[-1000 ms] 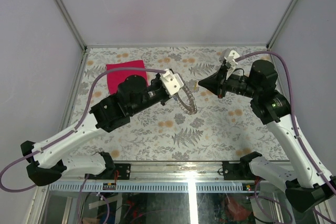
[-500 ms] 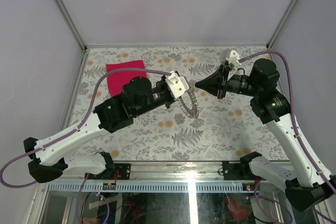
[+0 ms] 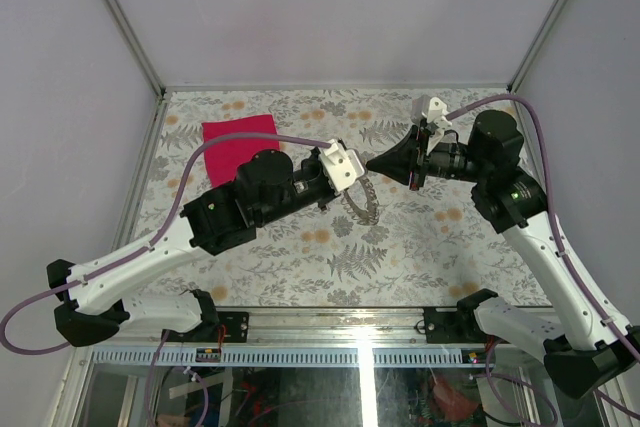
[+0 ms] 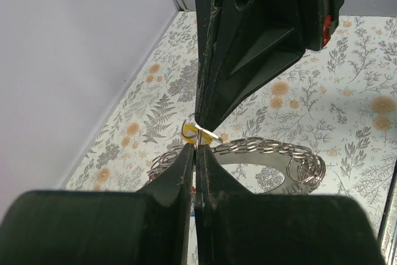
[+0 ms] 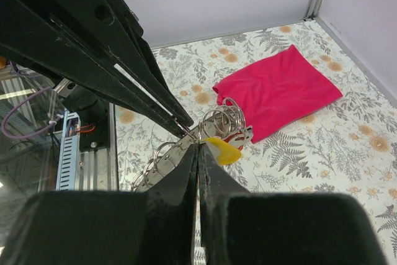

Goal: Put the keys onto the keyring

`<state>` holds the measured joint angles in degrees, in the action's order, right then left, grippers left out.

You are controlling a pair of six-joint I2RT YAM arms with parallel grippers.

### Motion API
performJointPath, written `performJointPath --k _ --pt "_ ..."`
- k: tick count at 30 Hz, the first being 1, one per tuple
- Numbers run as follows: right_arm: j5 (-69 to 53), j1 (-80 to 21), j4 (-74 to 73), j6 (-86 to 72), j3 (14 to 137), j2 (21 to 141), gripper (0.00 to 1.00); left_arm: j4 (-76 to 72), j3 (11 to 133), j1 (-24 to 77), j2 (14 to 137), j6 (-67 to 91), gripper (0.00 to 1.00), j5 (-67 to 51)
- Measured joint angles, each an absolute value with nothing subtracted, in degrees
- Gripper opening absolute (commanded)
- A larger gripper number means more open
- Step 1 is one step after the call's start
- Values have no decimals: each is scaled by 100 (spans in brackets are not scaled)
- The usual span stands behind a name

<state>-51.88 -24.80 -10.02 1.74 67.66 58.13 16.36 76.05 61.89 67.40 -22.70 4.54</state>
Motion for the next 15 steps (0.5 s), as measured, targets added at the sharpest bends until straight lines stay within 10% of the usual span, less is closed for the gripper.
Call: performJointPath --k 15 --pt "-4912 -2512 -1339 539 6853 5677 0 1636 7603 6222 6740 -2272 0 652"
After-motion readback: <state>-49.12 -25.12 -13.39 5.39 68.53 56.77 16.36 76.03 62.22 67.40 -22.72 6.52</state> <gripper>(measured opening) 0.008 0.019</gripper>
